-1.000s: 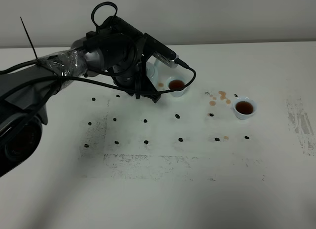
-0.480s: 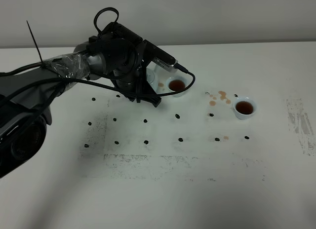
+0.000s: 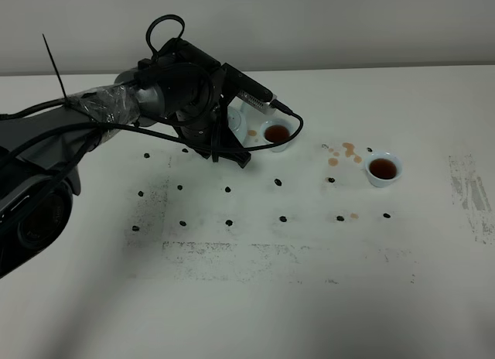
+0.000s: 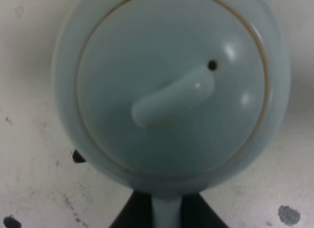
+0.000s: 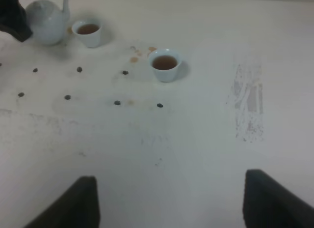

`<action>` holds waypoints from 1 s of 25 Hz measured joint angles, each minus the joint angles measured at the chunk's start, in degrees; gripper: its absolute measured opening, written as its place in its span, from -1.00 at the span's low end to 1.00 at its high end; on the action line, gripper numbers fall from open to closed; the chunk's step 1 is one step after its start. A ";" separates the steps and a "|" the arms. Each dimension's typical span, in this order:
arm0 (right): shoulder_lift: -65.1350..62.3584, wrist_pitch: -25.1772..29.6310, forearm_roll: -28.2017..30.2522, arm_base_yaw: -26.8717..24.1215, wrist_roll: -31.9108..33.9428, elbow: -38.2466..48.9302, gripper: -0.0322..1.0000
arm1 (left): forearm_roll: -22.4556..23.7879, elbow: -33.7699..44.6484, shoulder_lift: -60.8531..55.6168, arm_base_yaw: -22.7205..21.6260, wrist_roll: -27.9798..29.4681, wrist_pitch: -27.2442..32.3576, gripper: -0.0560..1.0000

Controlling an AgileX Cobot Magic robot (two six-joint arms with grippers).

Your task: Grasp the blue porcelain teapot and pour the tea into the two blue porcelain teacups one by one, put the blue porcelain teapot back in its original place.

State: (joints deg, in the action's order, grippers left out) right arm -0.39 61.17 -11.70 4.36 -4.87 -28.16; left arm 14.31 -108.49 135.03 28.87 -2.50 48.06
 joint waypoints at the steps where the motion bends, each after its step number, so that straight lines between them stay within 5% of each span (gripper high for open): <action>1: 0.00 0.00 0.00 0.00 0.00 0.00 0.21 | 0.00 0.00 0.00 0.00 0.00 0.00 -0.82; 13: 0.00 0.00 0.00 0.00 0.05 0.00 0.21 | -0.06 0.00 0.00 0.00 0.00 0.00 -0.75; 25: 0.00 0.00 0.00 0.00 -0.01 0.00 0.21 | -1.27 0.00 0.00 0.00 0.00 2.03 -0.27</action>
State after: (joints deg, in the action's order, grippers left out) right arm -0.39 61.17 -11.70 4.36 -4.88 -28.16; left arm 13.04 -108.49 135.03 28.87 -2.50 50.09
